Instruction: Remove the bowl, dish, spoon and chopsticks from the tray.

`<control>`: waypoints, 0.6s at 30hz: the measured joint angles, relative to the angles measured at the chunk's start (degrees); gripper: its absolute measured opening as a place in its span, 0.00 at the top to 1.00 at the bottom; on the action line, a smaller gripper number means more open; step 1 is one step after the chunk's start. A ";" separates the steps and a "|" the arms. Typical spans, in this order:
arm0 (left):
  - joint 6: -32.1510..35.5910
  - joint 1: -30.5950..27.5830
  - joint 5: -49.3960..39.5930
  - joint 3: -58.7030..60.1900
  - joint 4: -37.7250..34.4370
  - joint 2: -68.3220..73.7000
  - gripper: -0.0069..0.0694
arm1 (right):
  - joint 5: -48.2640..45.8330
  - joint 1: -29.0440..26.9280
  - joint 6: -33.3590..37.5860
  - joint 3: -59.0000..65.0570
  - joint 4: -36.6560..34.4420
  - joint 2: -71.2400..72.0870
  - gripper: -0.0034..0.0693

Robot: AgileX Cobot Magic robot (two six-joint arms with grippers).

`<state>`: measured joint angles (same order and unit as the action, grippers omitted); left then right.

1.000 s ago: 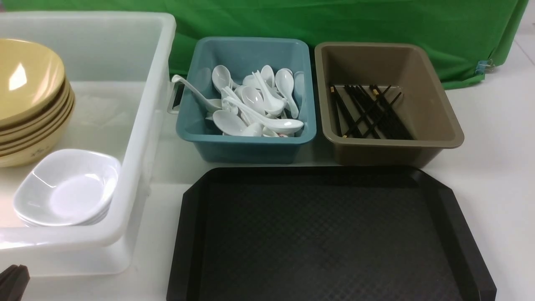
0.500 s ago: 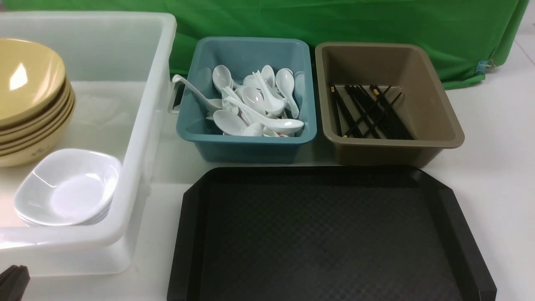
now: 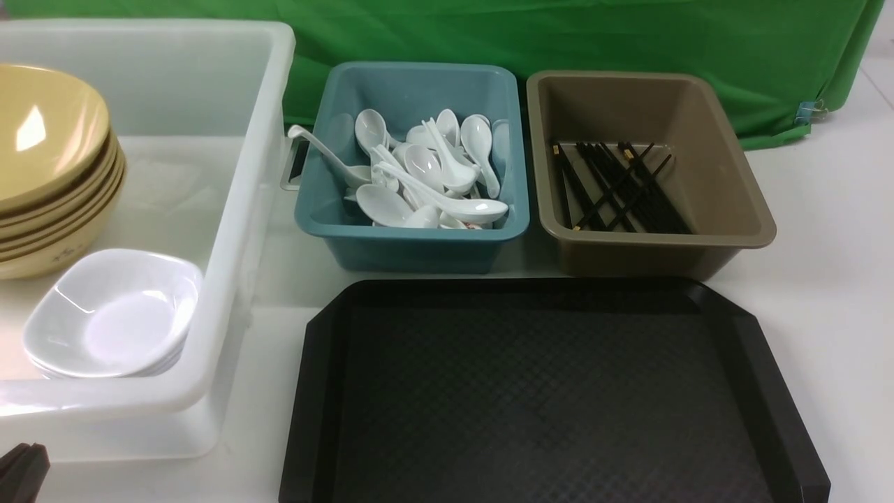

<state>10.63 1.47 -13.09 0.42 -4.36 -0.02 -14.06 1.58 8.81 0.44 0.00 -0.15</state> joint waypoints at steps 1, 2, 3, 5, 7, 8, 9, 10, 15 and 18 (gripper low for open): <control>0.00 0.00 0.00 0.00 0.00 0.00 0.90 | 0.00 0.00 0.00 0.00 0.00 0.00 0.62; 0.00 0.00 0.00 0.00 0.00 0.00 0.90 | 0.00 0.00 0.00 0.00 0.00 0.00 0.62; 0.00 0.00 0.00 0.00 0.00 0.00 0.90 | 0.00 0.00 0.00 0.00 0.00 0.00 0.62; 0.00 0.00 0.00 0.00 0.00 0.00 0.90 | 0.00 0.00 -0.07 0.00 0.00 0.00 0.62; 0.00 0.00 0.00 0.00 0.00 0.00 0.89 | 0.00 0.00 -0.07 0.00 0.00 0.00 0.62; 0.00 0.00 0.00 0.00 0.00 0.00 0.89 | 0.00 0.00 -0.07 0.00 0.00 0.00 0.62; 0.00 0.00 0.00 0.00 0.00 0.00 0.89 | 0.00 0.00 -0.07 0.00 0.00 0.00 0.62; 0.00 0.00 0.00 0.00 0.00 0.00 0.89 | 0.00 0.00 -0.07 0.00 0.00 0.00 0.62; 0.00 0.00 0.00 0.00 0.00 0.00 0.89 | 0.00 0.00 -0.07 0.00 0.00 0.00 0.62; 0.00 0.00 0.00 0.00 0.00 0.00 0.89 | 0.00 0.00 -0.07 0.00 0.00 0.00 0.62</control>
<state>10.63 1.47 -13.09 0.42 -4.36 -0.02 -14.06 1.58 8.75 0.44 0.00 -0.15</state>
